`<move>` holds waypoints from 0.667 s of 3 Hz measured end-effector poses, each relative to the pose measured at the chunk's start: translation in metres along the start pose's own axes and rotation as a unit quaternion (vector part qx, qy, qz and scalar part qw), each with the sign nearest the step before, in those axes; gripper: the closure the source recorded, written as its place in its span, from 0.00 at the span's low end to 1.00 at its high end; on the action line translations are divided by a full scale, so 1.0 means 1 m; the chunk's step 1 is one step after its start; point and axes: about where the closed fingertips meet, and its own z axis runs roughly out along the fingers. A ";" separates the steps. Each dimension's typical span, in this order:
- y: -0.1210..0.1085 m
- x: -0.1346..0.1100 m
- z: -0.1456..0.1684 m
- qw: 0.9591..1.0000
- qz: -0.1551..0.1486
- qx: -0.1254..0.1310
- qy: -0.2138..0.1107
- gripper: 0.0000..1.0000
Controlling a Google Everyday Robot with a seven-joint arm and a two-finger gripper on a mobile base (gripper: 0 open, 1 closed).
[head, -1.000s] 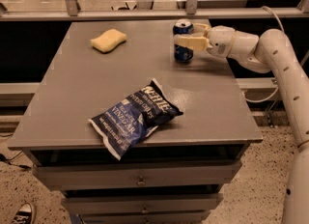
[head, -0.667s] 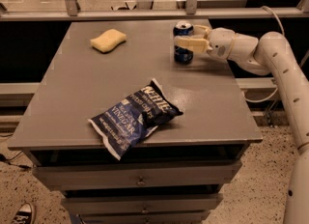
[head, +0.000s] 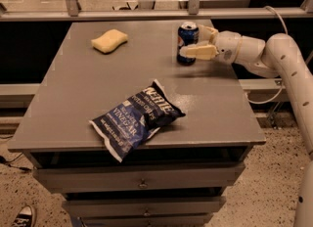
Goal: Place pepsi can upright
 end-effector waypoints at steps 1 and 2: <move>0.005 -0.004 -0.016 0.998 -0.036 -0.005 0.058 0.00; 0.002 -0.004 -0.053 0.992 -0.059 0.005 0.108 0.00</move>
Offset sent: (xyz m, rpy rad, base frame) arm -0.0321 -0.1001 0.0041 -0.3593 -0.0410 -0.0620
